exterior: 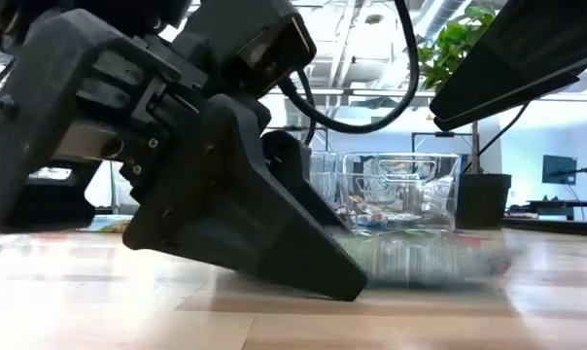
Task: Pick and place Granola Bars by type
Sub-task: Put the blue granola bar into the left transparent bin
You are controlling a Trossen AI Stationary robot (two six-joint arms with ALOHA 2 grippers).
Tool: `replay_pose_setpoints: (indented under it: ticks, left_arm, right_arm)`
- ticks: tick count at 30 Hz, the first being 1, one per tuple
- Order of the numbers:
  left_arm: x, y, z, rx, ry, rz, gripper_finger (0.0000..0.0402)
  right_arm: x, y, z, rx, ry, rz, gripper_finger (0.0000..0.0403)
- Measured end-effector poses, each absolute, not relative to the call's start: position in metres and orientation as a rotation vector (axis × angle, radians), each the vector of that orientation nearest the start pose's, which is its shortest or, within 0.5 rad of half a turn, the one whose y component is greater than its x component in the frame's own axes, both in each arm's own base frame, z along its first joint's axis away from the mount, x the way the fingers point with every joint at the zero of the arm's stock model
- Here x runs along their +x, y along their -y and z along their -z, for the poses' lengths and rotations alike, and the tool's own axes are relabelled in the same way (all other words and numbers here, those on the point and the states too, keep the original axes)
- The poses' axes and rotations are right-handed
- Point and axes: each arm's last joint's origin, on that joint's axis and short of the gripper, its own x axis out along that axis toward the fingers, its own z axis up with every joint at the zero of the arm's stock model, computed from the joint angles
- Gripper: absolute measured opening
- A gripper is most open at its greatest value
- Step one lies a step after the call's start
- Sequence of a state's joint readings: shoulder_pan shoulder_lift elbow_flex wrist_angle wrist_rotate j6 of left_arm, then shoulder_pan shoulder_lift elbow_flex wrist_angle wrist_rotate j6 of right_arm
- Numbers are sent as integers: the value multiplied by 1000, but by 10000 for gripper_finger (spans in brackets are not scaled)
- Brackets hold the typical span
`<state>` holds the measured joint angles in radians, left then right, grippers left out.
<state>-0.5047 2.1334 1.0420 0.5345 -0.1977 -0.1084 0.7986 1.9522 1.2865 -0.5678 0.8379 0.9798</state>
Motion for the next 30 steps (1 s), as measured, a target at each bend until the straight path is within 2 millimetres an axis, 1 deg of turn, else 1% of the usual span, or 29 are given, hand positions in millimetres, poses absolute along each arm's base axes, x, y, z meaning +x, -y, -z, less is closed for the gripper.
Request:
replay_pose_setpoints:
  ticks: [6, 20, 25, 30]
  left_arm:
    - [360, 192, -85, 89, -554, 268, 214]
    - [360, 192, -85, 128, -550, 264, 136]
    - [361, 192, -87, 140, -547, 263, 120]
    - [363, 197, -91, 181, -534, 278, 115]
  right_arm:
    - [278, -255, -162, 23, -702, 411, 221]
    - [278, -255, -162, 23, -701, 412, 221]
    - [278, -255, -162, 23, -701, 412, 221]
    - [278, -255, -162, 23, -701, 412, 221]
